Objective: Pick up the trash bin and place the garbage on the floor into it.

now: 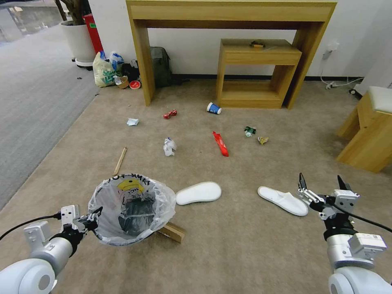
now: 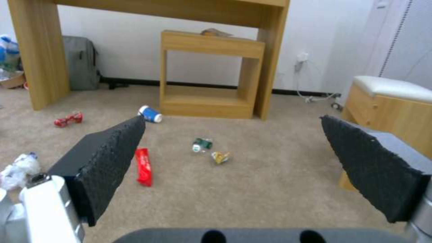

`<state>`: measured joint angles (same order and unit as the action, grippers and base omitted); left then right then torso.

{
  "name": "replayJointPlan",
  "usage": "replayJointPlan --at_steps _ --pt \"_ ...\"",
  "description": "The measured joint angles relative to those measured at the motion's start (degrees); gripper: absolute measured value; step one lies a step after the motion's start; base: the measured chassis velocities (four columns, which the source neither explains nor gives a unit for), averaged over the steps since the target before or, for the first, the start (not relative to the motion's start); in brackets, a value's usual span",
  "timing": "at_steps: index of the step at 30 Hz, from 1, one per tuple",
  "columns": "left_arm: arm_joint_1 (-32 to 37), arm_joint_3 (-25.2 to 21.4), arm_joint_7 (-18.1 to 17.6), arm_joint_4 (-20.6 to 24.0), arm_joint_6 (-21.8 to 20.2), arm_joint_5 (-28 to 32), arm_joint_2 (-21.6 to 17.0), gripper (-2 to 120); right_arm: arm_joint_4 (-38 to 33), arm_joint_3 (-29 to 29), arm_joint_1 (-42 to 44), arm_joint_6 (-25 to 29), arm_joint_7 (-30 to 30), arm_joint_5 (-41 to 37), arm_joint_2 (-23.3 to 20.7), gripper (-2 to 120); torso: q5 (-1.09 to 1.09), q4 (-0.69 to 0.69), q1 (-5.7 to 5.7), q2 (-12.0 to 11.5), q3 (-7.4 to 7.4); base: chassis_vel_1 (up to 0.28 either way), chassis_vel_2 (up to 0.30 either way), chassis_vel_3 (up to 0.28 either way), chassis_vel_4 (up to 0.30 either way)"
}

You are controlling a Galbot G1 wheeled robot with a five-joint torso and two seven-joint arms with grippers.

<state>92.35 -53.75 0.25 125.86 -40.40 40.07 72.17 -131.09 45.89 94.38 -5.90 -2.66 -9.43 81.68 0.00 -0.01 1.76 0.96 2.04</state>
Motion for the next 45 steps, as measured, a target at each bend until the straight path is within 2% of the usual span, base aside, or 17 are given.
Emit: replayJointPlan --at_steps 23,45 --pt "-1.06 -0.22 0.57 -2.19 -0.13 0.56 -0.48 0 0.91 -0.76 -0.26 0.3 0.1 1.21 0.55 100 0.01 0.0 0.0 0.0 0.0 0.044 0.228 -0.05 -0.225" --pt "-1.4 0.09 0.88 -2.94 -0.23 0.51 -0.37 0 1.28 -0.93 -0.26 0.46 0.12 1.81 0.84 100 0.01 0.0 -0.01 0.0 -0.01 0.184 0.183 -0.185 -0.189"
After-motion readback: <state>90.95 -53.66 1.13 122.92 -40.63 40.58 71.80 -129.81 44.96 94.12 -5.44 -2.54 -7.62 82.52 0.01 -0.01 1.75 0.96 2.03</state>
